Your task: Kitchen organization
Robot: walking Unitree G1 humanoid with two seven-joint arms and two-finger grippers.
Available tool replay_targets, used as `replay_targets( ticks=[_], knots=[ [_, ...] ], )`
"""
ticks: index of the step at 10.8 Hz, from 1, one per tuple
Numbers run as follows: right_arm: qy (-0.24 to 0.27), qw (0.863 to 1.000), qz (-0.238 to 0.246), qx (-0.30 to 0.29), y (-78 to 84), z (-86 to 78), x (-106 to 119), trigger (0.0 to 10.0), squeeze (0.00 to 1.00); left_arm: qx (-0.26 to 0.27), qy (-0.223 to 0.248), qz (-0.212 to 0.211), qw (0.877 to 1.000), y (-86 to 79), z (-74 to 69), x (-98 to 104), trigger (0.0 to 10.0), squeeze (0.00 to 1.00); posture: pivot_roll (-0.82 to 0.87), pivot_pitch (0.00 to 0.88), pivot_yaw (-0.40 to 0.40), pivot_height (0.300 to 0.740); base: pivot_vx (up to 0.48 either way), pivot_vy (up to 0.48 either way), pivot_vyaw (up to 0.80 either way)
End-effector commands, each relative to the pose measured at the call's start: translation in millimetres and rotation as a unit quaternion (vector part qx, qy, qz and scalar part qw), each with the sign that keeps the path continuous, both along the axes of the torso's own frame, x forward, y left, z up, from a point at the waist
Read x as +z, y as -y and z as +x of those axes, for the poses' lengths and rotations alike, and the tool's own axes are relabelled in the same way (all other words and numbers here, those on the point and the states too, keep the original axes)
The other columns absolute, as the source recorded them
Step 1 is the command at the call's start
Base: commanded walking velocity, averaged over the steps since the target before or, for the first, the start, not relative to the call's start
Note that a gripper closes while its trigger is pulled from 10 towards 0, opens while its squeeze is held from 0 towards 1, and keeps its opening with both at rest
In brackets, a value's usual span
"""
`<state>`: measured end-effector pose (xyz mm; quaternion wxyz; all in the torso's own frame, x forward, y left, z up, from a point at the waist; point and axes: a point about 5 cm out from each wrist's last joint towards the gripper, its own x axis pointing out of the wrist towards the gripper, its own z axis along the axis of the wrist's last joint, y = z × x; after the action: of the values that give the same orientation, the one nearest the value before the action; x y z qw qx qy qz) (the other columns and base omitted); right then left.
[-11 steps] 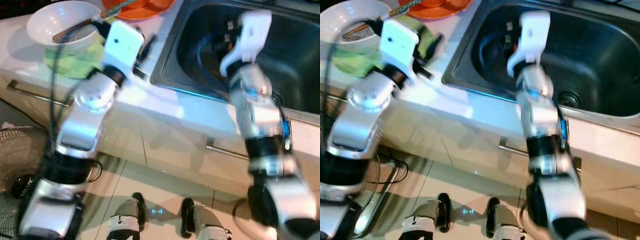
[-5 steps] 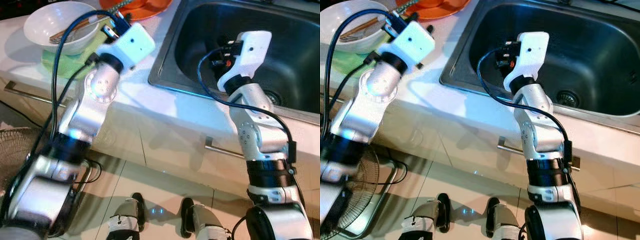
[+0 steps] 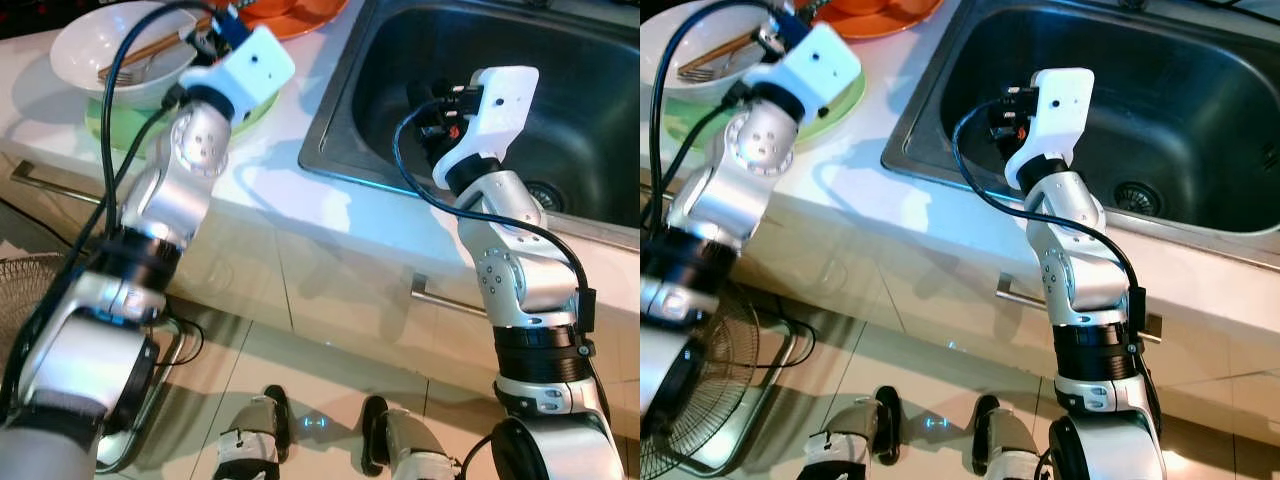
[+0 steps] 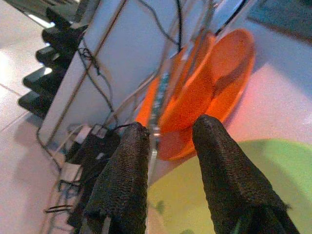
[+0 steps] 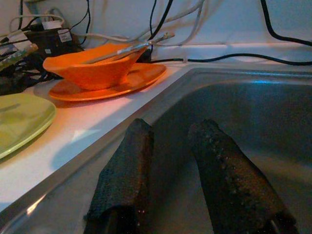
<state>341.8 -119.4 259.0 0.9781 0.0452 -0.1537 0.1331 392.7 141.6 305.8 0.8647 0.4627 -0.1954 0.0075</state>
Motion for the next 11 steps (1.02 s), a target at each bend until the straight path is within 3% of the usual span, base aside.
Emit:
replay_targets(
  ticks=[1, 3, 8, 9, 10, 11],
  knots=[
    [-0.002, 1.0, 0.007, -0.003, 2.7, -3.5, -0.4, 10.0, 0.0, -0.001, 0.014, 0.008, 1.0, 2.6, 0.9, 4.0, 10.0, 0.0, 0.08, 0.248, -0.004, 0.74, 0.0, 0.0, 0.0],
    [-0.003, 1.0, 0.007, -0.007, 4.1, -3.2, -0.3, 10.0, 0.0, -0.015, 0.024, 0.007, 1.0, 6.7, 0.4, 9.3, 10.0, 0.0, 0.08, 0.255, -0.004, 0.74, 0.0, 0.0, 0.0],
    [-0.009, 1.0, 0.006, -0.018, 8.4, -2.0, -1.7, 10.0, 0.0, 0.026, 0.01, 0.022, 0.999, -1.4, 14.1, 6.4, 10.0, 0.0, 0.07, 0.261, -0.005, 0.74, 0.0, 0.0, 0.0],
    [-0.009, 1.0, 0.006, -0.021, 9.7, -1.9, -1.6, 10.0, 0.0, 0.027, 0.01, 0.022, 0.999, -1.3, 15.2, 5.8, 5.7, 0.0, 0.07, 0.26, -0.005, 0.74, 0.0, 0.0, 0.0],
    [-0.008, 1.0, 0.006, -0.023, 10.6, -1.8, -1.5, 10.0, 0.0, 0.026, 0.011, 0.02, 0.999, -1.2, 16.3, 5.5, 0.0, 0.0, 0.07, 0.26, -0.006, 0.74, 0.0, 0.0, 0.0],
    [-0.009, 1.0, 0.006, -0.023, 10.5, -1.6, -2.0, 10.0, 0.0, 0.025, 0.014, 0.02, 0.999, -1.3, 16.4, 5.7, 0.0, 0.0, 0.08, 0.26, -0.007, 0.74, 0.0, 0.0, 0.0]
  ],
)
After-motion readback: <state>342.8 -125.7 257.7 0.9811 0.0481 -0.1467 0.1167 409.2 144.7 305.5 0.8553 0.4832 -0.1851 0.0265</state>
